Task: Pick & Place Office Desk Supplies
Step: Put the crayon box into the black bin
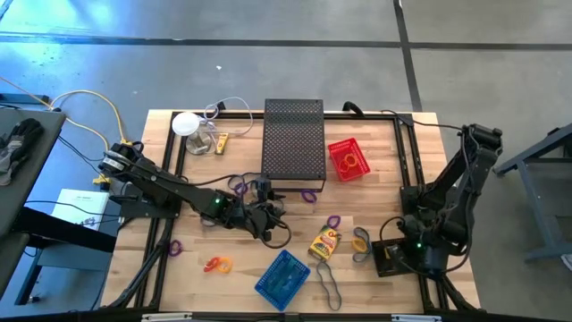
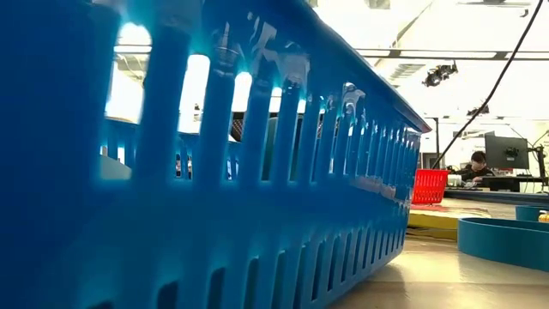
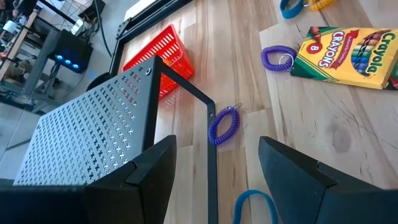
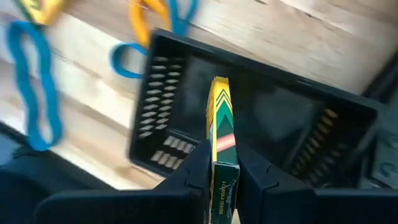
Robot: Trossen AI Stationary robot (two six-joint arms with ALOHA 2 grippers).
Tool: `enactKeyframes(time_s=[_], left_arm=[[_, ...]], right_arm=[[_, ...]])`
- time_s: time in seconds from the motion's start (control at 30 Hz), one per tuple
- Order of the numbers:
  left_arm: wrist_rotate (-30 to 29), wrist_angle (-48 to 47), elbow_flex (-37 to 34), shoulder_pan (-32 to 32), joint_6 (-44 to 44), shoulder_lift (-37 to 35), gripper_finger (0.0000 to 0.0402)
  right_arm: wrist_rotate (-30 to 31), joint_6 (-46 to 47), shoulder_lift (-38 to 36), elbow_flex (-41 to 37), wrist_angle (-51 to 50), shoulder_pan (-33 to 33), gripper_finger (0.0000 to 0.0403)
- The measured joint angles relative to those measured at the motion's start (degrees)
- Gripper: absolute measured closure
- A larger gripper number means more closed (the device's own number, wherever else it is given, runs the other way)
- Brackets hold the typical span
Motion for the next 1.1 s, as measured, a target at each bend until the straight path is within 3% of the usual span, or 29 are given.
enactKeyframes(time_s=[0.2, 0.43, 0.63, 0.83, 0.97, 1.1], left_arm=[[0.0, 0.0, 0.0, 0.0, 0.0, 0.0, 0.0183], [0.1, 0.0, 0.0, 0.0, -0.1, 0.0, 0.0183], [0.1, 0.0, 0.0, 0.0, -0.1, 0.0, 0.0183], [0.1, 0.0, 0.0, 0.0, -0.1, 0.0, 0.0183], [0.1, 0.0, 0.0, 0.0, -0.1, 0.0, 0.0183], [0.0, 0.0, 0.0, 0.0, -0.1, 0.0, 0.0183]], right_arm=[[-1.2, -0.4, 0.0, -0.9, -0.5, -1.5, 0.0331], [-2.8, -0.8, 0.0, -0.9, -0.5, -1.5, 0.0236], [-11.6, -1.7, 0.0, -0.9, -1.5, -1.4, 0.0179], [-15.6, 1.2, -1.3, -0.9, -5.9, -1.4, 0.0163], [-11.4, 1.1, -2.8, -0.9, -7.6, -1.4, 0.0164], [-0.2, -2.0, -3.6, -0.9, -8.0, -1.4, 0.0164]])
